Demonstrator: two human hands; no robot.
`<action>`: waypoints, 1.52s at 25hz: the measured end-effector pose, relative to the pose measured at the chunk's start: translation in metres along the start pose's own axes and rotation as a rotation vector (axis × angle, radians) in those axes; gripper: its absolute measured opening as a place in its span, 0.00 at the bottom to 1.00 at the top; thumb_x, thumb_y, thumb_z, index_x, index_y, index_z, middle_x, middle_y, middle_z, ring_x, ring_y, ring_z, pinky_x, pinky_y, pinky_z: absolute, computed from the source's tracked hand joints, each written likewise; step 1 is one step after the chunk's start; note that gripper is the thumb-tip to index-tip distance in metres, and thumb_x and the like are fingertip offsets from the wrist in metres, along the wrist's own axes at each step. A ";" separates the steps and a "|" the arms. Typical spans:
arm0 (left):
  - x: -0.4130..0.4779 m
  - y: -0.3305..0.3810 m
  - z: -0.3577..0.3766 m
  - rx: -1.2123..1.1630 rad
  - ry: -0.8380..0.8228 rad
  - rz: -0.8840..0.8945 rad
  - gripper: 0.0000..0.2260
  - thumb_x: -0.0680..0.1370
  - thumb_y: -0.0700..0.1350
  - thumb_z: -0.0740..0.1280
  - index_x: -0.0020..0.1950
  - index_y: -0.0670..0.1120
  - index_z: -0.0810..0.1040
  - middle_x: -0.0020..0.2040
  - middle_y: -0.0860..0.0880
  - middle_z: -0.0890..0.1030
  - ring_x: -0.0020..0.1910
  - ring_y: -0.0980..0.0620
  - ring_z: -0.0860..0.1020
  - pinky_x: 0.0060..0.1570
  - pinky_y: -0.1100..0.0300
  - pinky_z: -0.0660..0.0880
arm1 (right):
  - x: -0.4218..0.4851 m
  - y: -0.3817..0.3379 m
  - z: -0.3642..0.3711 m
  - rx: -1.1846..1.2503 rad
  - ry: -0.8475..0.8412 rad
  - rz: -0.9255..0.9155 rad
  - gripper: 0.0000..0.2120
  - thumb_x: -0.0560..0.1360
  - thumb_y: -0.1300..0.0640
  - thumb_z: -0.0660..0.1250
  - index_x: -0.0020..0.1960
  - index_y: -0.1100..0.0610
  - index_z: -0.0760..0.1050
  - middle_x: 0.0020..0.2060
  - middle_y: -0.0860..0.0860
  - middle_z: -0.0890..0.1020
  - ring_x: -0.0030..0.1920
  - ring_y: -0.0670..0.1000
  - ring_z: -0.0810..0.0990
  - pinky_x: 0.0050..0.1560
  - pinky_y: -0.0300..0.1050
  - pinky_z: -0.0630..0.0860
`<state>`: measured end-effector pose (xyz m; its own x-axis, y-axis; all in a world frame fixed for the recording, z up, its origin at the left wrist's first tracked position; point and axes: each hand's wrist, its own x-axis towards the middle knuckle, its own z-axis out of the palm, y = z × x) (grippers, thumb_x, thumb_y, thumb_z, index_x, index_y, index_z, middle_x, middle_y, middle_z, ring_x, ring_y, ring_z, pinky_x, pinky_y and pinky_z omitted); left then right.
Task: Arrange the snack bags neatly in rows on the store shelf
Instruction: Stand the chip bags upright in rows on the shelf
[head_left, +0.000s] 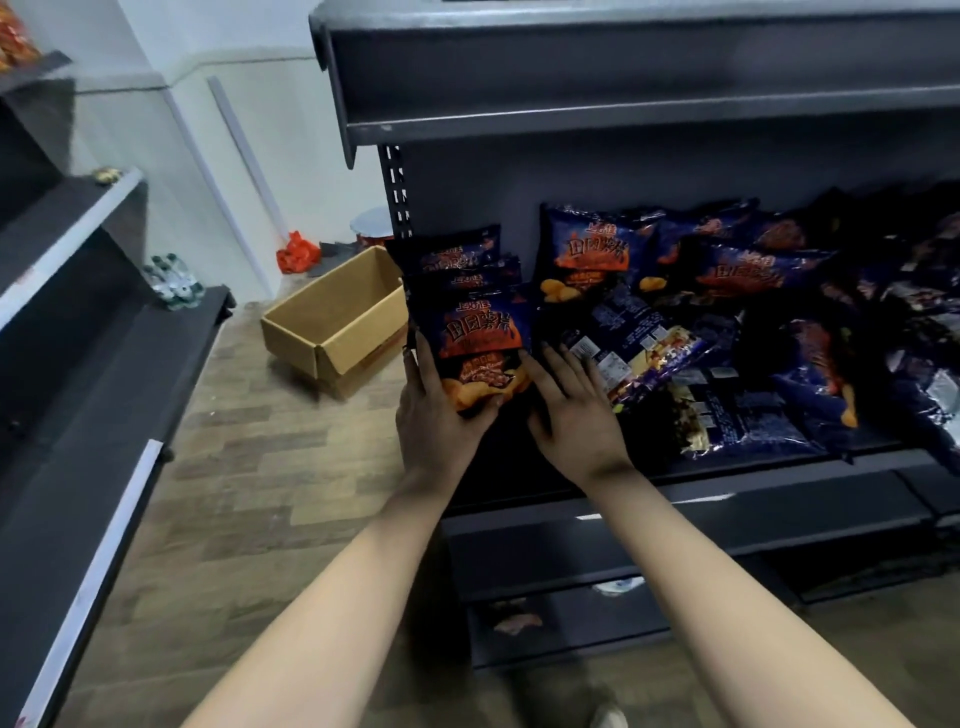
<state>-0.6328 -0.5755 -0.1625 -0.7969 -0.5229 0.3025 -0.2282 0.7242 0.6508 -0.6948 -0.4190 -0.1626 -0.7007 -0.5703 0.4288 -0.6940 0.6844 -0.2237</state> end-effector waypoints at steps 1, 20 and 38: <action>0.000 0.001 -0.001 -0.002 0.014 -0.010 0.50 0.66 0.64 0.70 0.77 0.49 0.43 0.76 0.40 0.55 0.72 0.40 0.61 0.65 0.42 0.66 | 0.000 0.000 -0.001 -0.005 0.020 0.002 0.29 0.74 0.53 0.57 0.74 0.53 0.59 0.71 0.58 0.66 0.73 0.59 0.60 0.74 0.54 0.48; -0.001 0.202 0.059 -0.165 0.081 0.632 0.26 0.74 0.48 0.63 0.70 0.45 0.62 0.72 0.42 0.63 0.71 0.46 0.63 0.70 0.53 0.61 | 0.002 0.113 -0.141 -0.240 0.208 0.038 0.30 0.71 0.52 0.51 0.72 0.54 0.62 0.72 0.58 0.63 0.74 0.60 0.58 0.71 0.61 0.44; -0.040 0.336 0.216 0.465 -0.543 0.660 0.38 0.75 0.65 0.57 0.77 0.50 0.44 0.78 0.45 0.45 0.76 0.46 0.46 0.74 0.48 0.42 | -0.152 0.304 -0.176 -0.271 -0.246 0.465 0.45 0.71 0.36 0.60 0.77 0.53 0.42 0.76 0.58 0.52 0.76 0.59 0.51 0.73 0.59 0.45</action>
<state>-0.7983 -0.2146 -0.1067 -0.9667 0.2461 0.0699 0.2518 0.9635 0.0905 -0.7701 -0.0441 -0.1415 -0.9614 -0.2494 0.1160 -0.2605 0.9609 -0.0938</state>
